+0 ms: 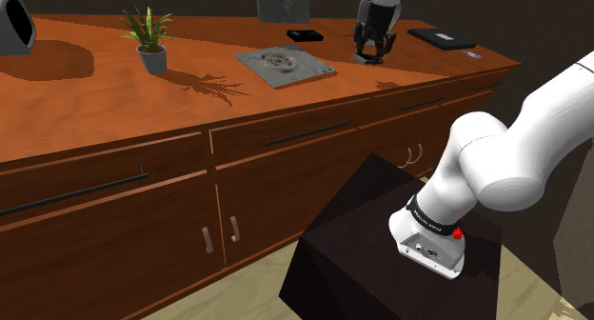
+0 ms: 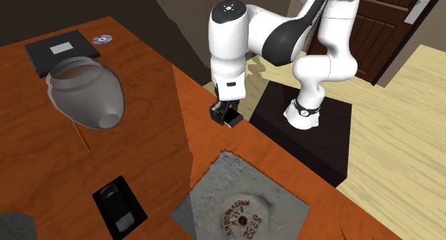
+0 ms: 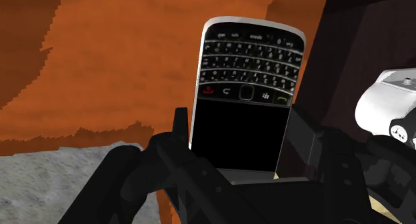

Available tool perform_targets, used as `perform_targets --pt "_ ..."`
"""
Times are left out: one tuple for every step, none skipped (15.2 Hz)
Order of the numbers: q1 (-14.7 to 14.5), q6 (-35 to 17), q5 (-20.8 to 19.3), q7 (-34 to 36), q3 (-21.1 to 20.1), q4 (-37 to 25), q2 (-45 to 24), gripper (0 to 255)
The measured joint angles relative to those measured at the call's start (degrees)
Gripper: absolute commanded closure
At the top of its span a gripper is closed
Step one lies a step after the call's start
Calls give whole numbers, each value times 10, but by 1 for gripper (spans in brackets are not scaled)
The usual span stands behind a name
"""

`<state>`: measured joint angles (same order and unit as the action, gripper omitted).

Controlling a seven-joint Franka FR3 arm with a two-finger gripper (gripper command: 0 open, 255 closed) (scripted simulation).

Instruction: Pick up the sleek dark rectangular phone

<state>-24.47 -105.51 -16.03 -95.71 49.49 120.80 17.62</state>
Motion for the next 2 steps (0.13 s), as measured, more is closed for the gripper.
perform_targets --pt "-1 6 2 0 -1 -7 -1 255" --pt "-1 12 2 1 -3 -11 0 255"
